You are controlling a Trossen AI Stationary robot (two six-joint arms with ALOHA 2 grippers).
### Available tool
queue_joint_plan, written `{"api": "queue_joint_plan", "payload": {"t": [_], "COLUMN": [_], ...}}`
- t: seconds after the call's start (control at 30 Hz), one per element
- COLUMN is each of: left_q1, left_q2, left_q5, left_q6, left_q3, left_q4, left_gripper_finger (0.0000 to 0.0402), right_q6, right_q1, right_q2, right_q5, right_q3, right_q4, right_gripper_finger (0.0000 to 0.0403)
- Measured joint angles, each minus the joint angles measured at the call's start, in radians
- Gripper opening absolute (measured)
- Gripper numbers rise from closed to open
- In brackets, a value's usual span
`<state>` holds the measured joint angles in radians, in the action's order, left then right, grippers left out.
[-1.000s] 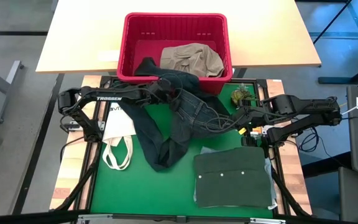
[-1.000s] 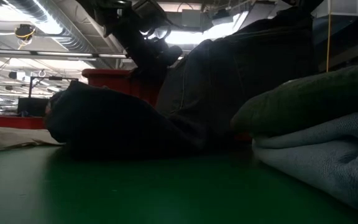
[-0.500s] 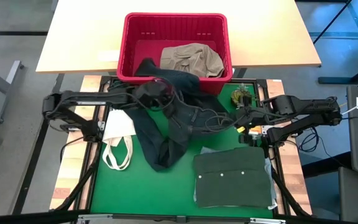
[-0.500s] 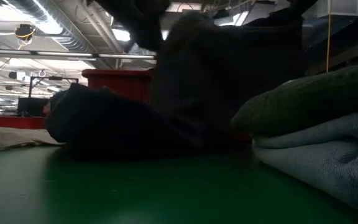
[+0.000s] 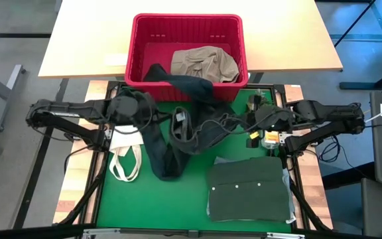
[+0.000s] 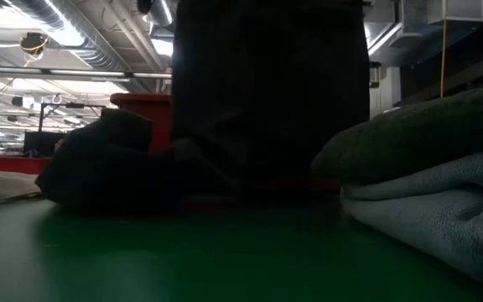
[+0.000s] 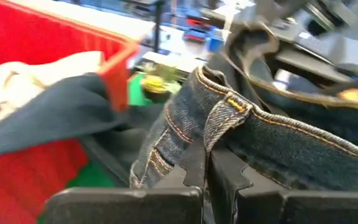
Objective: Fold Laundry from Bin
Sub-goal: Remove the dark blue jean from the red bin
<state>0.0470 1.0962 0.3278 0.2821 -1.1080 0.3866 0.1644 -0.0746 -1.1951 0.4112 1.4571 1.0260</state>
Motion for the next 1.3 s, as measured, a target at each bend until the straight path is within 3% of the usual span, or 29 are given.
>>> {"api": "queue_joint_plan", "payload": {"t": [0.27, 0.5, 0.7, 1.07, 1.3], "left_q1": [0.179, 0.261, 0.257, 0.247, 0.268], "left_q2": [0.046, 0.174, 0.348, 0.621, 0.781], "left_q5": [-0.003, -0.004, -0.053, -0.187, -0.195], "left_q6": [0.004, -0.004, -0.005, -0.004, -0.005], "left_q3": [0.0, 0.0, 0.0, 0.0, -0.076], "left_q4": [-0.08, -0.416, -0.709, -1.25, -1.287], "left_gripper_finger": [0.0, 0.0, 0.0, 0.0, 0.0], "right_q6": [-0.007, -0.082, -0.097, -0.269, -0.352], "right_q1": [0.0, 0.0, 0.002, 0.002, 0.002], "right_q2": [0.001, 0.013, 0.065, 0.226, 0.291], "right_q5": [0.112, 0.12, 0.115, -0.189, -0.249], "right_q3": [0.168, 0.324, 0.352, 0.348, 0.348], "right_q4": [0.168, 0.368, 0.506, 0.547, 0.547], "right_gripper_finger": [0.0019, 0.0019, 0.0019, 0.0019, 0.0019]}}
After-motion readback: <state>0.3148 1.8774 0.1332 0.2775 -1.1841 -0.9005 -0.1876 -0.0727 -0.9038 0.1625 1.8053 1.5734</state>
